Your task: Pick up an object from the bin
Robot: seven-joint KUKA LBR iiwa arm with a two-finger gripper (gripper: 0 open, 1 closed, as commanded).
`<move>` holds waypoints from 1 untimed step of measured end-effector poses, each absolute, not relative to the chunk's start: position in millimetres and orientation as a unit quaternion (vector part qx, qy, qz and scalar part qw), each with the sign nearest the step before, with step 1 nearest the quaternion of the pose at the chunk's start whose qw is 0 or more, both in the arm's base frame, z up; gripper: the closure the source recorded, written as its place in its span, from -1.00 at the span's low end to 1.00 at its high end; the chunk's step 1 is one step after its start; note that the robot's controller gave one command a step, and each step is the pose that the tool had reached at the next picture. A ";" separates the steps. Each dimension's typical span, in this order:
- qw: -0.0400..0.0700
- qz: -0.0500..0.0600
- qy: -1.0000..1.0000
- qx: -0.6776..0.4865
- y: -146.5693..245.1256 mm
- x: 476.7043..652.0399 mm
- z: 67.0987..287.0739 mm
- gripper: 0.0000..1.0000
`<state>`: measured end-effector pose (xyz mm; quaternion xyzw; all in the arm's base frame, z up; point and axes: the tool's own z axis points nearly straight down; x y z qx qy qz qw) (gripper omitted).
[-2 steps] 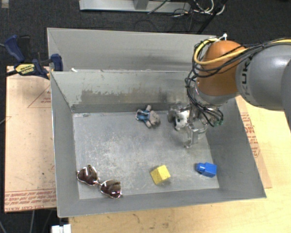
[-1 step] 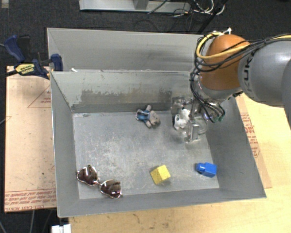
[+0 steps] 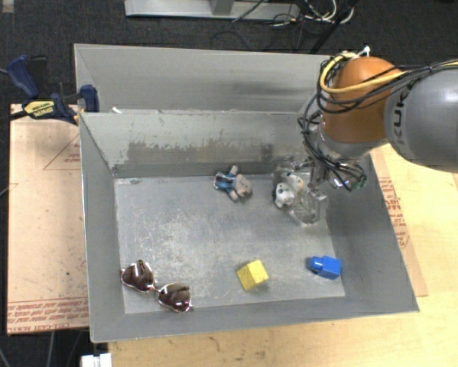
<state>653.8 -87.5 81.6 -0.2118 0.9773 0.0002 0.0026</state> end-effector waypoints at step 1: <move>0.002 0.000 0.991 -0.134 -108.3 654.9 71.0 1.00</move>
Offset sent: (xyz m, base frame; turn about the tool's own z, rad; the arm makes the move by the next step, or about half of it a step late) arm 0.0000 0.0000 0.0000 0.0000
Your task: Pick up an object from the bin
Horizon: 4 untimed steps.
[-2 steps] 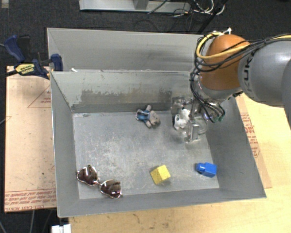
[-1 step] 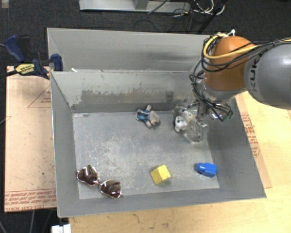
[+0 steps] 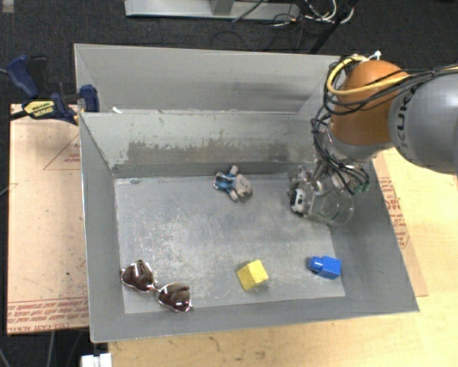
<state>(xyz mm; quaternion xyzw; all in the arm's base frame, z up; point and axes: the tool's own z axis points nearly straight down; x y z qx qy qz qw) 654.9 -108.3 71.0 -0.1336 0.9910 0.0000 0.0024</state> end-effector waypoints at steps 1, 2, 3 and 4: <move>0.002 0.000 0.991 -0.133 -108.2 654.8 71.0 1.00; 0.002 0.000 0.991 -0.133 -108.1 654.6 71.7 1.00; 0.000 0.001 0.991 -0.133 -107.6 653.5 77.0 1.00; -0.004 0.002 0.991 -0.134 -107.0 651.5 97.8 1.00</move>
Offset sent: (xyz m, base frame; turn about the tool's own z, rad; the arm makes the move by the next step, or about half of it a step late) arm 0.0000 0.0001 0.0084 0.0000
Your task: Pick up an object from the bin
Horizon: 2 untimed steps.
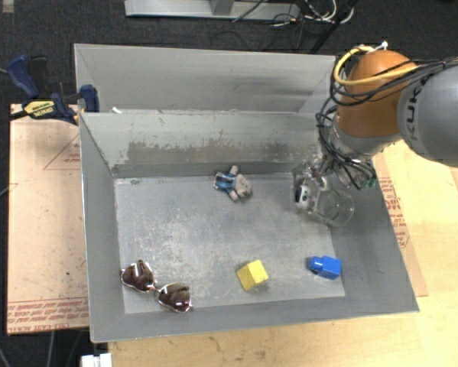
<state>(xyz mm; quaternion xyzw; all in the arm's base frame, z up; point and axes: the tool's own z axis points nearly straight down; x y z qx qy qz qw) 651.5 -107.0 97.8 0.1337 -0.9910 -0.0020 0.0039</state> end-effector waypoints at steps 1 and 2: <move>0.000 0.000 -0.991 0.134 -107.3 654.0 121.3 1.00; -0.005 0.001 -0.991 0.134 -107.6 656.3 133.0 1.00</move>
Offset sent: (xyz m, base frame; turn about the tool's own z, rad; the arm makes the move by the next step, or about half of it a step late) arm 0.0001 -0.0001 0.0315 0.0000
